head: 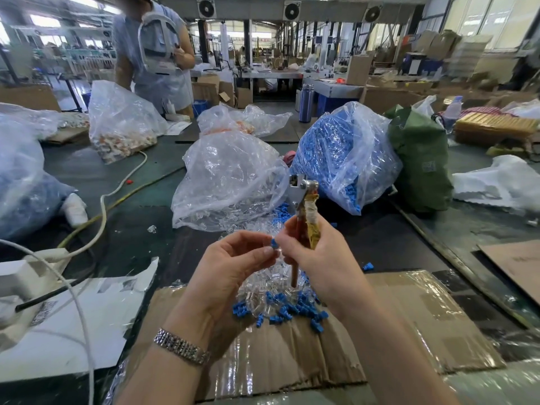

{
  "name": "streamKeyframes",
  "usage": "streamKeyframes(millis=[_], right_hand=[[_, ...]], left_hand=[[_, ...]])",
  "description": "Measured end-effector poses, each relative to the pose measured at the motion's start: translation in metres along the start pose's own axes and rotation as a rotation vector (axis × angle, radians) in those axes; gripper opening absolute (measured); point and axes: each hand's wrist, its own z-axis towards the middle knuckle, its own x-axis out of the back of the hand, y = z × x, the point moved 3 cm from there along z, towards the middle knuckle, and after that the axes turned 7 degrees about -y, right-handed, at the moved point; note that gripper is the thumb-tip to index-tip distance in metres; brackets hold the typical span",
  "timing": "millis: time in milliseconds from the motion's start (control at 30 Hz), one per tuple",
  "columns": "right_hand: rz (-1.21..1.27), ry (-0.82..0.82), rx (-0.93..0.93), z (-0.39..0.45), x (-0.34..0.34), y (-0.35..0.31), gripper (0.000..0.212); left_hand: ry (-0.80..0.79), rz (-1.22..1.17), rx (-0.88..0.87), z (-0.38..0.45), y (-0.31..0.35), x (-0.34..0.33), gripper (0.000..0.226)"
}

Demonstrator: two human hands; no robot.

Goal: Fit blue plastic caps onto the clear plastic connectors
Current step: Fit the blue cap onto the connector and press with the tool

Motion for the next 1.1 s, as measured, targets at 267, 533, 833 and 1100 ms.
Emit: streamKeyframes(millis=[267,533,833,1100], right_hand=[[0.093,-0.435,-0.446,-0.035,0.008,0.018,0.037],[-0.089,-0.423,-0.348,-0.037,-0.001,0.015,0.053],[-0.138,-0.392,-0.324,-0.035,-0.002,0.018,0.044],[-0.097,-0.331,-0.329,-0.034,-0.015,0.023,0.035]], left_hand=[[0.088,-0.113,-0.099,0.002,0.007,0.004,0.035],[0.031,0.039,-0.118,0.0,0.01,0.003,0.031],[0.038,0.204,-0.132,-0.002,0.01,0.001,0.024],[0.058,0.284,-0.138,0.0,0.006,0.006,0.022]])
